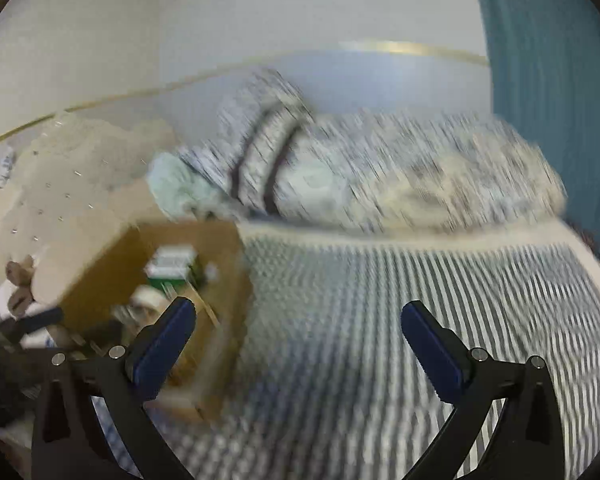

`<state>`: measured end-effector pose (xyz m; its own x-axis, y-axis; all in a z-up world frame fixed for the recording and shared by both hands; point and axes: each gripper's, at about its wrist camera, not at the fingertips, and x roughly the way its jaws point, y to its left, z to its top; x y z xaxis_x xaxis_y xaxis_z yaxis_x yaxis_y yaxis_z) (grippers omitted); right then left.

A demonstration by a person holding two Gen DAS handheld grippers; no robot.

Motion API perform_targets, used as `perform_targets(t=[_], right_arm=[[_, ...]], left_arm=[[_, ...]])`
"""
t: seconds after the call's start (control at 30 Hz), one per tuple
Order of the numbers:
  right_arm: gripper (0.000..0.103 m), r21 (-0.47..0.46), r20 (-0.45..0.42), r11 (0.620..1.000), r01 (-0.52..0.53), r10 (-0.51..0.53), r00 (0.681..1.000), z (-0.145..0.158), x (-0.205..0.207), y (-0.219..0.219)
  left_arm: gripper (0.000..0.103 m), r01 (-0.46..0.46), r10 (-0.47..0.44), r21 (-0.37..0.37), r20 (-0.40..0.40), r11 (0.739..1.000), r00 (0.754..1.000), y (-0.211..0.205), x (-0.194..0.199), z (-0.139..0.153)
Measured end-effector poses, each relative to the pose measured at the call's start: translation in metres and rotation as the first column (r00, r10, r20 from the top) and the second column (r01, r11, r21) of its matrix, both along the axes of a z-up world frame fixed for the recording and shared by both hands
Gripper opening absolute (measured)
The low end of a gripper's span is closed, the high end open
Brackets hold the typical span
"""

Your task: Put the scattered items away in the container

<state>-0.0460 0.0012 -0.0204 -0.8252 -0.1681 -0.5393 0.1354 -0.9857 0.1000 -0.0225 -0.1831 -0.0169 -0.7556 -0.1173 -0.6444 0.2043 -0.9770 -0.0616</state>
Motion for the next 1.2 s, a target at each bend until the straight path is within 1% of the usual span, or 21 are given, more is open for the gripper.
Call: perform_targets(t=[0.07, 0.1, 0.17, 0.27, 0.33, 0.47, 0.67, 0.77, 0.87, 1.0, 1.07, 1.13, 1.2], right_arm=[[0.103, -0.030, 0.063, 0.999, 0.016, -0.014, 0.998, -0.011, 0.005, 0.015], [0.103, -0.040, 0.074, 0.999, 0.026, -0.023, 0.997, -0.013, 0.009, 0.021], [0.103, -0.042, 0.063, 0.998, 0.053, -0.051, 0.997, -0.014, 0.018, 0.031], [0.103, -0.037, 0.047, 0.997, 0.070, -0.068, 0.997, -0.010, 0.026, 0.040], [0.103, -0.024, 0.048, 0.997, 0.073, -0.072, 0.996, -0.008, 0.030, 0.040], [0.103, -0.027, 0.056, 0.997, 0.070, -0.068, 0.996, -0.009, 0.034, 0.041], [0.103, -0.022, 0.055, 0.998, 0.065, -0.064, 0.996, -0.007, 0.033, 0.041], [0.103, -0.020, 0.049, 0.997, 0.073, -0.072, 0.996, -0.006, 0.033, 0.042], [0.103, -0.018, 0.052, 0.997, 0.080, -0.079, 0.995, -0.006, 0.033, 0.043], [0.103, -0.024, 0.062, 0.996, 0.083, -0.081, 0.995, -0.008, 0.031, 0.044], [0.103, -0.023, 0.061, 0.996, 0.084, -0.082, 0.995, -0.008, 0.031, 0.045], [0.103, -0.021, 0.059, 0.996, 0.083, -0.082, 0.995, -0.008, 0.031, 0.045], [0.103, -0.022, 0.060, 0.996, 0.084, -0.082, 0.995, -0.009, 0.031, 0.045]], left_arm=[[0.103, 0.012, -0.012, 0.003, -0.014, 1.000, 1.000, 0.010, 0.006, 0.001], [0.103, 0.018, -0.018, 0.006, -0.022, 1.000, 1.000, 0.015, 0.010, 0.002], [0.103, 0.028, -0.027, 0.021, -0.024, 0.999, 0.999, 0.021, 0.014, 0.004], [0.103, 0.035, -0.035, 0.041, 0.003, 0.999, 0.999, 0.028, 0.017, 0.005], [0.103, 0.031, -0.031, 0.034, 0.004, 0.999, 1.000, 0.030, 0.020, 0.006], [0.103, 0.022, -0.022, 0.014, -0.013, 1.000, 1.000, 0.032, 0.027, 0.011], [0.103, 0.008, -0.008, -0.001, -0.006, 1.000, 1.000, 0.029, 0.027, 0.012], [0.103, -0.016, 0.016, -0.020, 0.007, 1.000, 1.000, 0.027, 0.026, 0.010], [0.103, -0.009, 0.010, -0.013, 0.027, 1.000, 1.000, 0.025, 0.023, 0.007], [0.103, -0.005, 0.006, -0.009, 0.032, 1.000, 0.999, 0.026, 0.022, 0.005], [0.103, -0.011, 0.011, -0.009, 0.019, 1.000, 1.000, 0.026, 0.024, 0.005], [0.103, -0.028, 0.028, -0.029, -0.006, 0.999, 1.000, 0.028, 0.028, 0.007], [0.103, -0.018, 0.018, -0.032, -0.013, 0.999, 1.000, 0.029, 0.028, 0.008]])
